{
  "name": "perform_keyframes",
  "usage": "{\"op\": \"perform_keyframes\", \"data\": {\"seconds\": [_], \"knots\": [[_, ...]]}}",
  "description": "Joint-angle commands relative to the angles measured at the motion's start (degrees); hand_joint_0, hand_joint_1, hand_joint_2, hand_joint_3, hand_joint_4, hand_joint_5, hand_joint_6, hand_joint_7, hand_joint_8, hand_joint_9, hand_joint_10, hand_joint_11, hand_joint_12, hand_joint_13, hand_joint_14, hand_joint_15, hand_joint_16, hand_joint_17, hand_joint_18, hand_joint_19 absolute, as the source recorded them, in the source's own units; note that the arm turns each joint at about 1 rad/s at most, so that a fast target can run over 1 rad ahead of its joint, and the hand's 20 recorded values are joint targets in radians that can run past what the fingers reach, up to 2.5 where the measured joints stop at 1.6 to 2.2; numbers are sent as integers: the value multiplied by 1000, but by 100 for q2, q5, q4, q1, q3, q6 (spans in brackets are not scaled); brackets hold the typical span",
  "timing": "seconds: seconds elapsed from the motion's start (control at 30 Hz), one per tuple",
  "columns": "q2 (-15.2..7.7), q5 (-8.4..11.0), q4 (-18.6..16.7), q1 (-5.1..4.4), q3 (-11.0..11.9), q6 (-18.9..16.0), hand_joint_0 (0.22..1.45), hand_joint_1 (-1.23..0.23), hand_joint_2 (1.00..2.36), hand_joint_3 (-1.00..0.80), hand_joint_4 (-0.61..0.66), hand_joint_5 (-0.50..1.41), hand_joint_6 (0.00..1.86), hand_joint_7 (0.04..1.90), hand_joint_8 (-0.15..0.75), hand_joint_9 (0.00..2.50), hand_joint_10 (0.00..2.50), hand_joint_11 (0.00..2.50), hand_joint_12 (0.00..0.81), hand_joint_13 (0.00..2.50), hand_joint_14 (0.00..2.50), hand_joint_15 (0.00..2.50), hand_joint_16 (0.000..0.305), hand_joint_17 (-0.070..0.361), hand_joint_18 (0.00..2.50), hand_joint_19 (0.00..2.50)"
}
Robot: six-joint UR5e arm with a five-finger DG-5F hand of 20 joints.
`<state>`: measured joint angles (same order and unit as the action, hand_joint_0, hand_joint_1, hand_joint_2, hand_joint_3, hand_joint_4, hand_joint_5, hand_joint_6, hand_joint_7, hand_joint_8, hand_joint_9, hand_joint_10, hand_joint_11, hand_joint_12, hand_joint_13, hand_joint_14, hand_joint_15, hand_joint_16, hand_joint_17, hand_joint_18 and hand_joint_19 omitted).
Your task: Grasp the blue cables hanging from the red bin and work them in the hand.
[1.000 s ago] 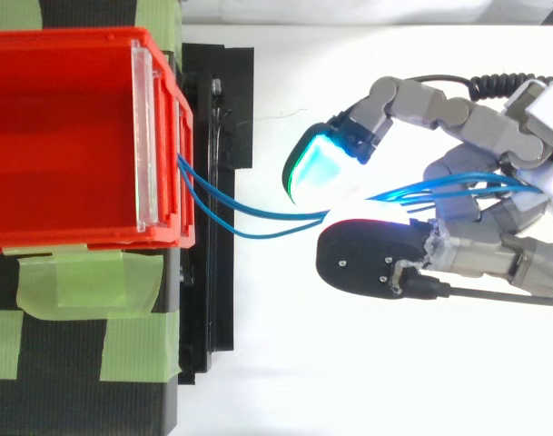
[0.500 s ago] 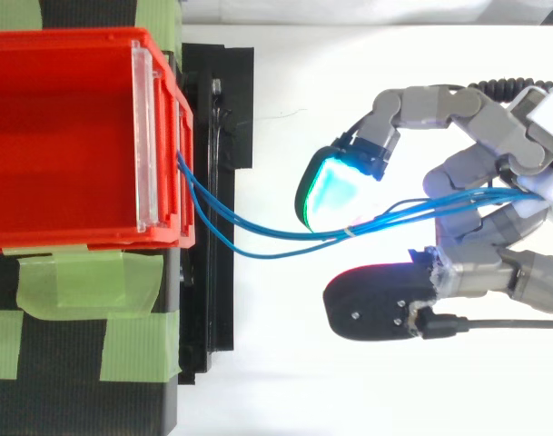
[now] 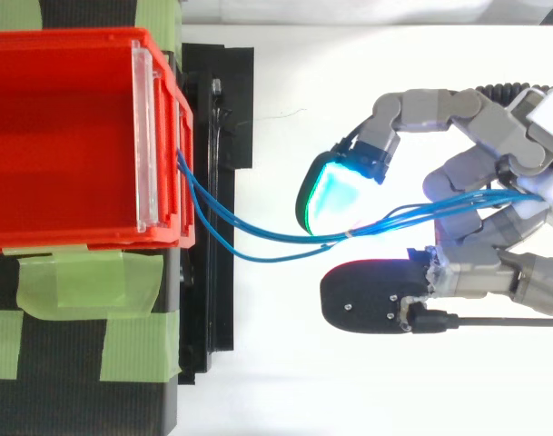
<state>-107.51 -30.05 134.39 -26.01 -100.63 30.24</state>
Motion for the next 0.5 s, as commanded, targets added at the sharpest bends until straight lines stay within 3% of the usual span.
{"op": "perform_keyframes", "data": {"seconds": [0.0, 0.2, 0.27, 0.47], "knots": [[2, 0, 8, 0, 0, -1, 908, -623, 1014, -686, 291, 40, 635, 1173, 580, 1706, 2500, 2500, 706, 2097, 2500, 2148, 210, 158, 2500, 766], [2, 8, 70, 0, 0, 113, 871, -602, 1007, -843, 296, 122, 513, 1244, 580, 1706, 2500, 2500, 706, 2097, 2500, 2148, 210, 158, 2500, 766], [2, 8, 105, 0, 0, 307, 868, -599, 1006, -850, 293, 135, 505, 1245, 580, 1706, 2500, 2500, 706, 2097, 2500, 2148, 210, 158, 2500, 766], [2, 44, 96, 17, 0, 412, 909, -583, 1010, -787, 298, 201, 425, 1279, 580, 1706, 2500, 2500, 706, 2097, 2500, 2148, 210, 158, 2500, 766]]}}
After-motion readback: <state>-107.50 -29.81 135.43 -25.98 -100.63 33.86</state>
